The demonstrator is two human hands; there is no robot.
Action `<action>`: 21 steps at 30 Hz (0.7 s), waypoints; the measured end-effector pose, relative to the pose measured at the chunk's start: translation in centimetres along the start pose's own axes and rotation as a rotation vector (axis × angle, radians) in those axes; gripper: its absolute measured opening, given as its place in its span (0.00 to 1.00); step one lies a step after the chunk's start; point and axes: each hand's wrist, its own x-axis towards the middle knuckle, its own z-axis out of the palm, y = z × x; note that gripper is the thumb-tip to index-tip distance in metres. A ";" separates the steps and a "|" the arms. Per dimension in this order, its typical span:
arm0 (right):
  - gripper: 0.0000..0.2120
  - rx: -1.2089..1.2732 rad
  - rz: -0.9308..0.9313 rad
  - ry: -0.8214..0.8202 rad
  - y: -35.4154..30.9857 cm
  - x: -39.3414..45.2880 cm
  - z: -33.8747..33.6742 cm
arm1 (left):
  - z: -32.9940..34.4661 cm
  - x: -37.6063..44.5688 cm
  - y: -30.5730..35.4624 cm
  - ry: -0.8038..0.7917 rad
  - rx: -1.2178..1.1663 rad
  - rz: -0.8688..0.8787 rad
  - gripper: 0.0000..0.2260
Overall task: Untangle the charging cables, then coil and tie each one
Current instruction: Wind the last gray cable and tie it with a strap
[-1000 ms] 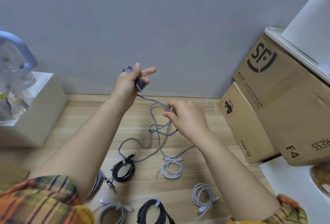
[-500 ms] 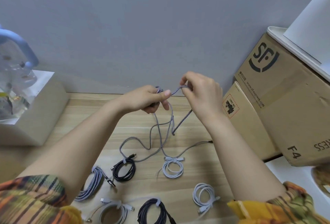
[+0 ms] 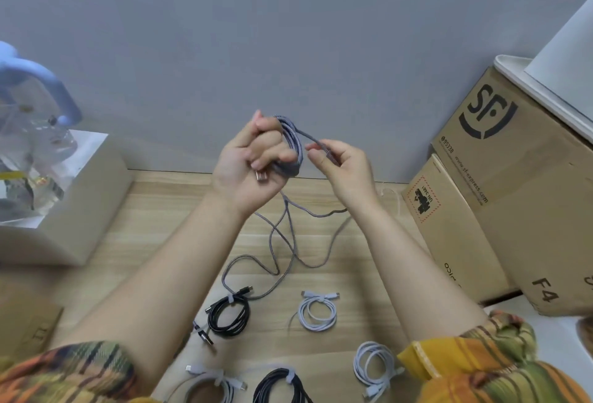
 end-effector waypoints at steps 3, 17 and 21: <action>0.14 -0.409 -0.082 -0.101 1.1 -0.6 0.6 | 0.5 1.0 -0.2 0.157 -0.147 0.254 0.12; 0.03 -0.282 0.167 -0.269 -0.5 -2.2 2.1 | -1.3 2.4 -0.1 0.626 1.280 0.269 0.13; 0.05 -0.125 0.357 -0.265 -0.9 -2.2 1.8 | -1.3 2.1 0.3 0.678 1.492 0.174 0.12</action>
